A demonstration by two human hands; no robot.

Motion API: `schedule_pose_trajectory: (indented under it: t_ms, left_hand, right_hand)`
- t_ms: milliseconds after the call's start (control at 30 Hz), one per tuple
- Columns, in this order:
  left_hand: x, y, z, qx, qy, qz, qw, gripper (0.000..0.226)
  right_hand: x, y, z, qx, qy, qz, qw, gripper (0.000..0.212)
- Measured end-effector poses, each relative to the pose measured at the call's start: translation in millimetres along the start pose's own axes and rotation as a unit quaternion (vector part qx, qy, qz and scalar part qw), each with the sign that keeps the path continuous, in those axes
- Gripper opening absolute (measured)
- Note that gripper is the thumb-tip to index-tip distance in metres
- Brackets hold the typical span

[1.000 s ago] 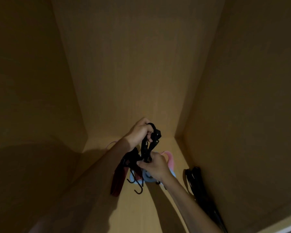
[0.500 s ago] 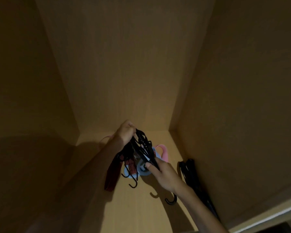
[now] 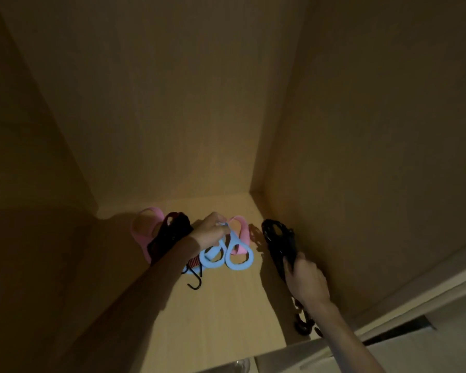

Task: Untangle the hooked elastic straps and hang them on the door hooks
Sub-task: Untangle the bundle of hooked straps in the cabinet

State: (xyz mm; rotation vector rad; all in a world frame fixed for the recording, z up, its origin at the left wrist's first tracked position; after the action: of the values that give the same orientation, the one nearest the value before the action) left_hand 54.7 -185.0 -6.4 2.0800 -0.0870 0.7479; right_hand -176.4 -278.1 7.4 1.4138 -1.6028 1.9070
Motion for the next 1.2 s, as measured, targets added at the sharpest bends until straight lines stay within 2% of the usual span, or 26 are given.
schedule_pose_trajectory:
  t_ms: [100, 167, 300, 467, 900, 1033, 1200]
  left_hand:
    - [-10, -10, 2, 0.015, -0.005, 0.006, 1.000, 0.013]
    - [-13, -20, 4, 0.030, 0.001, 0.015, 0.999, 0.010]
    - [-9, -35, 5, 0.040, 0.026, 0.042, 0.998, 0.015]
    - [-5, -48, 2, 0.040, 0.034, 0.063, 0.997, 0.020]
    - [-2, -55, 4, 0.038, 0.035, 0.031, 0.998, 0.005]
    - [-5, -57, 7, 0.043, 0.029, 0.020, 0.998, 0.005]
    - [-5, -59, 7, 0.042, 0.029, 0.013, 0.999, 0.006]
  right_hand:
    - [-14, 19, -5, -0.041, -0.022, -0.047, 0.998, 0.034]
    - [-18, 21, -8, -0.033, -0.004, -0.059, 0.998, 0.040]
    - [-18, 4, -13, 0.051, 0.071, -0.120, 0.989, 0.055]
    - [-33, -9, -20, 0.148, 0.102, -0.194, 0.964, 0.042]
    - [-62, -23, -37, 0.263, 0.063, -0.149, 0.951, 0.046]
    - [-82, -27, -47, 0.297, 0.004, -0.149, 0.943, 0.055]
    - [-81, -19, -44, 0.267, -0.011, -0.198, 0.943, 0.070]
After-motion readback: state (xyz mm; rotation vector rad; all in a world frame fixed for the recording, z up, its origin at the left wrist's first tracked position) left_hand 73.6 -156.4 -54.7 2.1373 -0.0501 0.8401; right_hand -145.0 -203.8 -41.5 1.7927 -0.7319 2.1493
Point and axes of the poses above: each hand's wrist, its own z-axis towards the middle knuckle, its own x-axis out of the back of the hand, y = z × x, the point moved 10 cm from there along z, towards the middle knuckle, and after that the axes turned 15 degrees about z, right-handed, at the moved point
